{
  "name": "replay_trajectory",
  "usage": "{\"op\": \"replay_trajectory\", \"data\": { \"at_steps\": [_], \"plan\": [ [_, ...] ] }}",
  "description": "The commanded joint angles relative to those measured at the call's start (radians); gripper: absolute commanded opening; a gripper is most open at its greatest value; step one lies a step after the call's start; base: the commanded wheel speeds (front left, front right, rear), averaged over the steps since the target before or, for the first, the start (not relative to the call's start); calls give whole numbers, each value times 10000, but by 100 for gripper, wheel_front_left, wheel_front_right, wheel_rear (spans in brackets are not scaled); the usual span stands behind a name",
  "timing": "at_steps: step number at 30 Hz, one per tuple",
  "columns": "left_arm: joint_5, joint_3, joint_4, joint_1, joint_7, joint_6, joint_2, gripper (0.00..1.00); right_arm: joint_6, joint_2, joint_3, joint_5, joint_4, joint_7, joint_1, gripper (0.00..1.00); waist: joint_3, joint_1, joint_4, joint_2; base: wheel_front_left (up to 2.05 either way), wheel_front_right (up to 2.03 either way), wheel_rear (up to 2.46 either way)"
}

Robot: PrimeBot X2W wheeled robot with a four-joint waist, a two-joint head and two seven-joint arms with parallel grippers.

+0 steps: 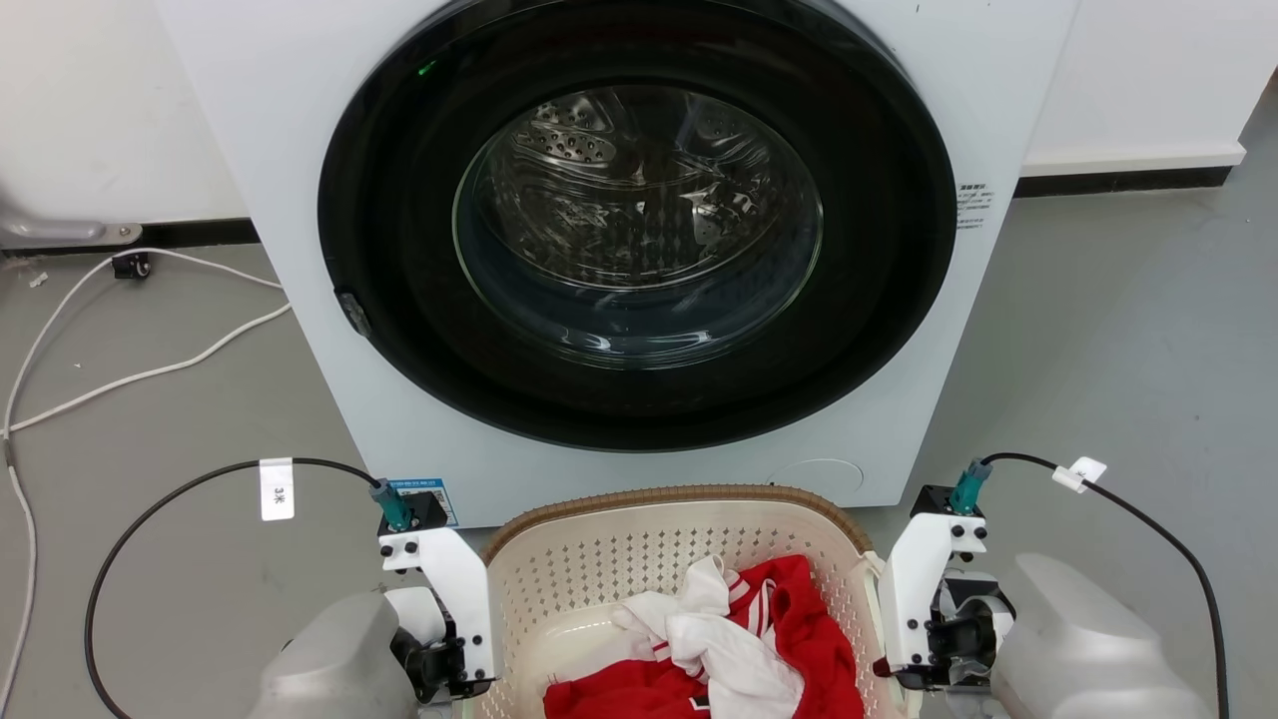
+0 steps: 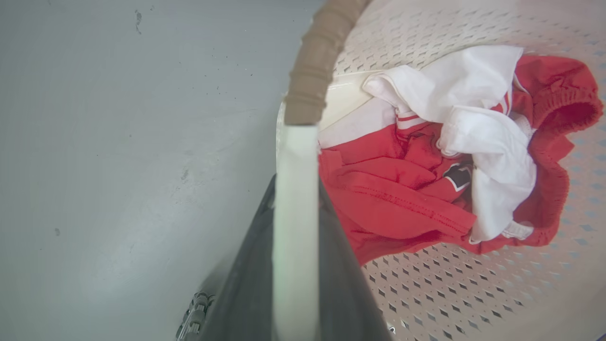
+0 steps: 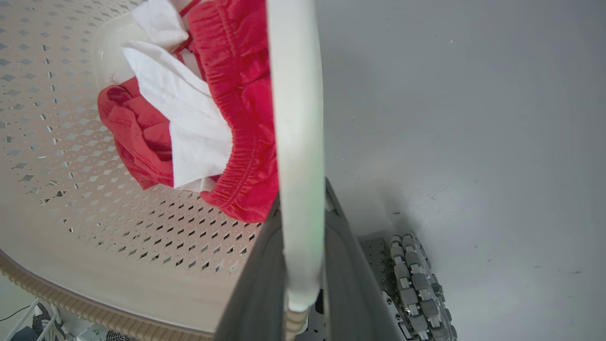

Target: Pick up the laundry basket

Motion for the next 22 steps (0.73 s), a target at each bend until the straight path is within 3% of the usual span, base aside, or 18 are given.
{"op": "replay_trajectory", "data": {
  "at_steps": [1,22],
  "plan": [
    [-67,-26,-87,110,-53,-79,-207,0,114,232,-69,42,-89,-6,52,0,1,0,13,-1,0,0,0],
    [-146,-165,-86,212,-170,-80,-183,0,114,270,-385,-249,-89,56,161,0,-38,0,98,-1,0,0,0]
  ]
}}
